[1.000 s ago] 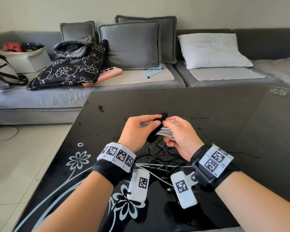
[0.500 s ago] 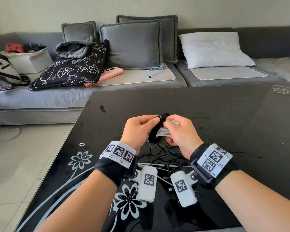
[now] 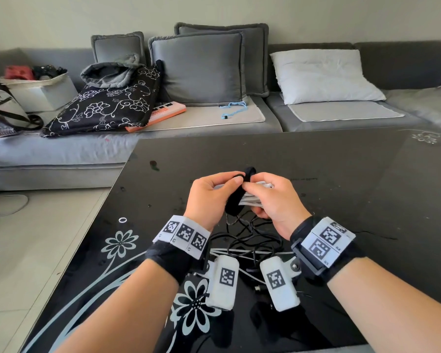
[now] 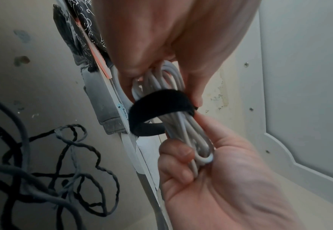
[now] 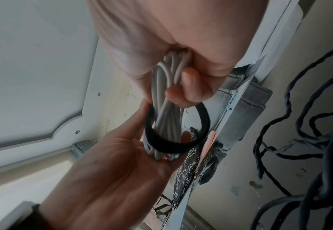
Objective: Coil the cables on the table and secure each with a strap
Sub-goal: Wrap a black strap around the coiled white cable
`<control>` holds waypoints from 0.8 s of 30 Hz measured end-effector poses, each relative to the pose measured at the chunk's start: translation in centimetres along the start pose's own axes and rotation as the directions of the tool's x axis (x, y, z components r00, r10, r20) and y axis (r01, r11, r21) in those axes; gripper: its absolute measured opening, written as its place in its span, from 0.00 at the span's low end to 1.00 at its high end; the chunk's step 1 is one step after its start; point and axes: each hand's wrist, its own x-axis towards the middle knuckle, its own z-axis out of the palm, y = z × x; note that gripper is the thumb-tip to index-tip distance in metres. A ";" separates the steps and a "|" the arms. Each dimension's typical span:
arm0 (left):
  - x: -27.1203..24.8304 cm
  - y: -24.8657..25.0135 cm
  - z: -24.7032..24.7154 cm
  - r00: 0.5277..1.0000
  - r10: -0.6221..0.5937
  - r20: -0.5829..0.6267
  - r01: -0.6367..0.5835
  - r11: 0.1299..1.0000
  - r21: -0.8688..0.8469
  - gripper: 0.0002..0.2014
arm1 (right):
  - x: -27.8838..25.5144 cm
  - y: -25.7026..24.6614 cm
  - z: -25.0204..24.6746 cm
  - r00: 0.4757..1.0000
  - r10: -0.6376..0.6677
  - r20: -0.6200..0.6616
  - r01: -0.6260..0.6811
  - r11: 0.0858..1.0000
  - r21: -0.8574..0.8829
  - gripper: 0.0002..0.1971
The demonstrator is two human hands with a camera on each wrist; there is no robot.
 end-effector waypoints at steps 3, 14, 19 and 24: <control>0.2 -0.1 0.1 0.999 -0.028 -0.032 0.027 0.999 -0.035 0.05 | 0.0 0.1 0.0 0.999 -0.037 0.001 0.037 0.998 -0.040 0.04; 1.3 0.3 -1.2 0.950 -0.311 -0.018 0.285 0.889 -0.359 0.09 | -0.3 0.0 0.1 0.982 -0.161 0.100 0.182 0.948 -0.261 0.01; 2.2 0.8 -2.9 0.930 -0.359 -0.082 0.293 0.857 -0.424 0.07 | -0.7 -0.3 0.0 0.972 -0.154 0.177 0.201 0.935 -0.291 0.01; 1.9 0.5 -3.2 0.908 -0.398 -0.132 0.306 0.845 -0.439 0.06 | -0.9 -0.3 -0.1 0.961 -0.145 0.235 0.217 0.922 -0.319 0.03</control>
